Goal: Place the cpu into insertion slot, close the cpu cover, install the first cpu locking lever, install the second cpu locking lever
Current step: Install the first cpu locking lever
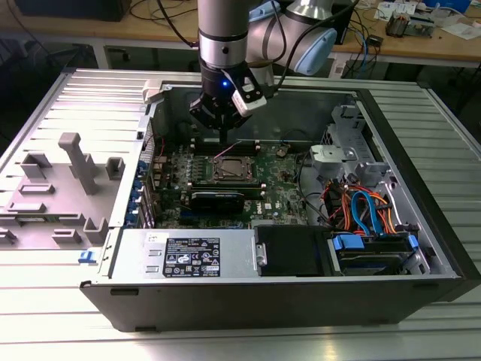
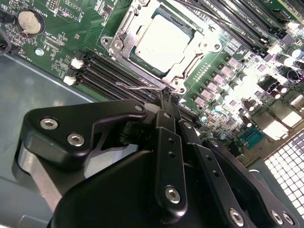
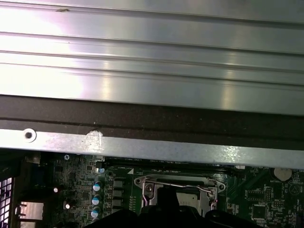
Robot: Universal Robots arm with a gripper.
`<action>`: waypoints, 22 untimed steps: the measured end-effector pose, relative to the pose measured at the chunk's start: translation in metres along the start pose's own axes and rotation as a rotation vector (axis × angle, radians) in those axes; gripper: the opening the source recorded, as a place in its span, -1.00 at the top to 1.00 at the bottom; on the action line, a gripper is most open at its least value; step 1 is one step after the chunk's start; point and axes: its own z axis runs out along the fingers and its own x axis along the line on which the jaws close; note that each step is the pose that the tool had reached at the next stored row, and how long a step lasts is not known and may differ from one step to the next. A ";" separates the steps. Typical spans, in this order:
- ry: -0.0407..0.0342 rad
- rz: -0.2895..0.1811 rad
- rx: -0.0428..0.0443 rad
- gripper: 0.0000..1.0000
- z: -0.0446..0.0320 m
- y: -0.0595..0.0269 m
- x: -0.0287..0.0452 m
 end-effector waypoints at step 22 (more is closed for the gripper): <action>0.0101 -0.018 0.0134 0.76 0.0165 0.0043 -0.0219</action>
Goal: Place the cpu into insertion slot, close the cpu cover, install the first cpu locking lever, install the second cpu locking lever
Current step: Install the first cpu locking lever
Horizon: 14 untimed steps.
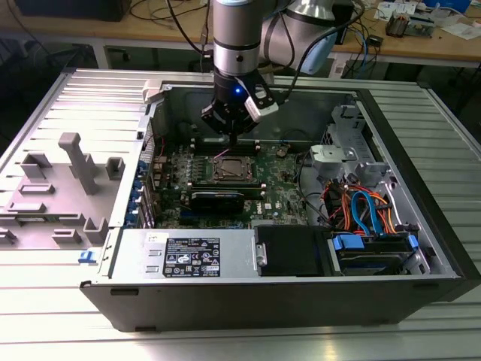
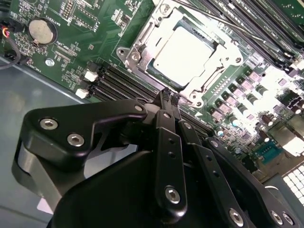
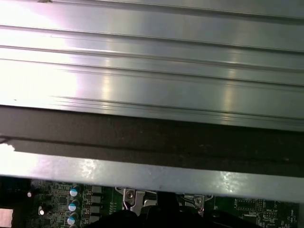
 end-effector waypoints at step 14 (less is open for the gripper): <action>0.0031 0.000 0.0038 0.76 0.0162 0.0002 -0.0089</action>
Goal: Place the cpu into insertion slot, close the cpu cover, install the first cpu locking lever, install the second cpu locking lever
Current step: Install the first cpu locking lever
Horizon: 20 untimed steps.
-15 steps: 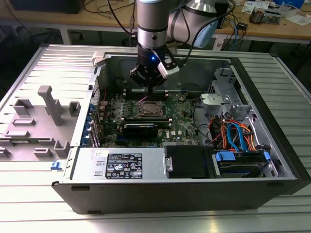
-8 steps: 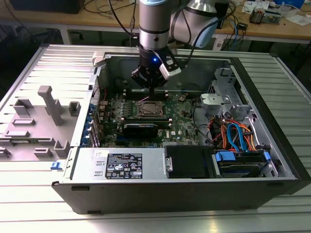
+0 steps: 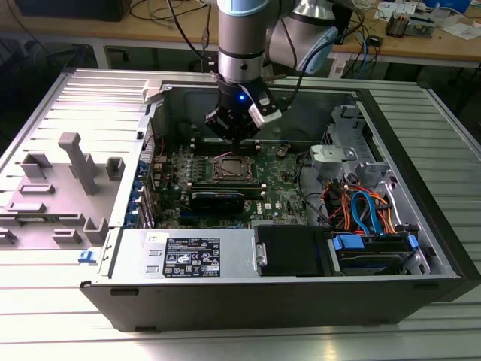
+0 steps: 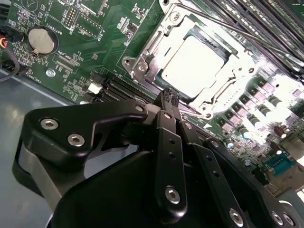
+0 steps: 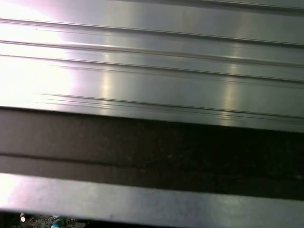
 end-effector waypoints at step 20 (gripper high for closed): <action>0.0114 0.000 -0.0002 0.76 0.0112 0.0017 -0.0094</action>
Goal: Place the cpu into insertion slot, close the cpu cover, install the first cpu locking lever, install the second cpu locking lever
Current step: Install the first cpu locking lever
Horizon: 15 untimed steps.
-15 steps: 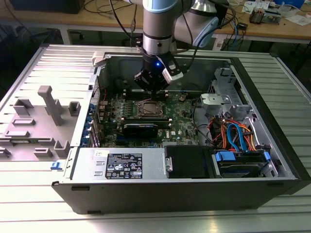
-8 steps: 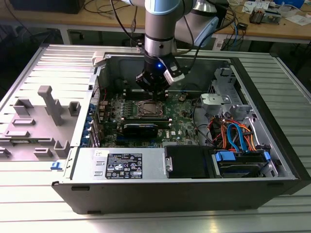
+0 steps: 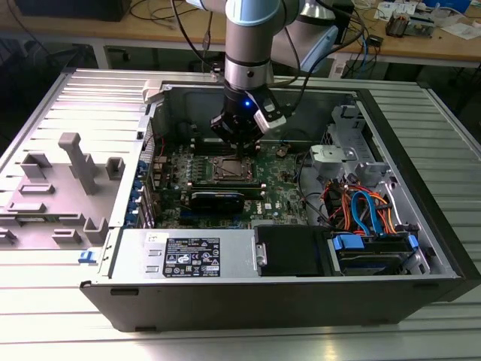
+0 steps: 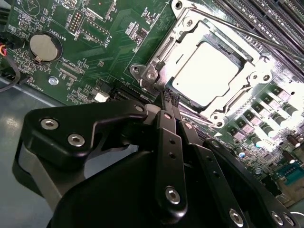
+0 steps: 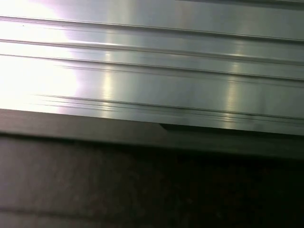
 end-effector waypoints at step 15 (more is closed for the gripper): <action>-0.0002 0.000 -0.0002 0.76 0.0010 0.0001 0.0000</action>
